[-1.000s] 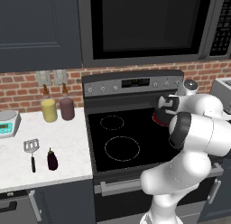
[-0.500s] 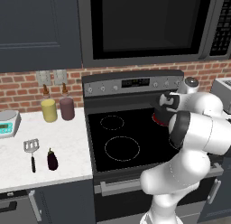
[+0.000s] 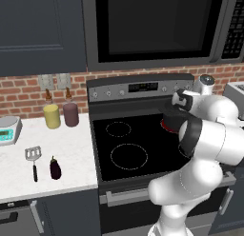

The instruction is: Put the eggplant and sweet potato in the pot. Retrieve the spatula and lightly stir the vegetables in the pot.

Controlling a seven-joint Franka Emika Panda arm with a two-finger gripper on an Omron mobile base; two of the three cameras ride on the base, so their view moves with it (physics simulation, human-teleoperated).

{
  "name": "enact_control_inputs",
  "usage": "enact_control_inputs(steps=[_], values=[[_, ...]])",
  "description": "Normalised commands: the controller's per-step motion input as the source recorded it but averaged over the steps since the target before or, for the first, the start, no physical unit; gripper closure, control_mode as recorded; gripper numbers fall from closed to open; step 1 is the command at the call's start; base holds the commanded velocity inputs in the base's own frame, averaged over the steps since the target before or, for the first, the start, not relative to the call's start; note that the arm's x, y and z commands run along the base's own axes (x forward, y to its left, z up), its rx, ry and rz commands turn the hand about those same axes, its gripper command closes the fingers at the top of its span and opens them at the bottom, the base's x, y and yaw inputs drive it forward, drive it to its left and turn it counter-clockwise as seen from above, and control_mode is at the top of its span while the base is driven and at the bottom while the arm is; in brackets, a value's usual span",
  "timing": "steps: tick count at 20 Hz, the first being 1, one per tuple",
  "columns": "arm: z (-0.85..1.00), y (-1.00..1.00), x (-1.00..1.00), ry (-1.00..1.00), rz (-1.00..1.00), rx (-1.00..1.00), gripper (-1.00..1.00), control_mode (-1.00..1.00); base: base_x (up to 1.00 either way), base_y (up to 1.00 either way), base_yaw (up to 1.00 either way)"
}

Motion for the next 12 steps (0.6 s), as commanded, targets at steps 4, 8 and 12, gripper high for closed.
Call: enact_control_inputs(steps=[4, 8, 12], values=[[0.08, -0.03, -0.52, -0.05, 0.00, 0.00, -1.00, -1.00, 0.00, 0.00, 0.00], [0.00, 0.00, -0.88, -0.03, 0.00, 0.00, -1.00, -1.00, 0.00, 0.00, 0.00], [0.00, 0.00, -1.00, -0.11, 0.00, 0.00, -1.00, -1.00, 0.00, 0.00, 0.00]])
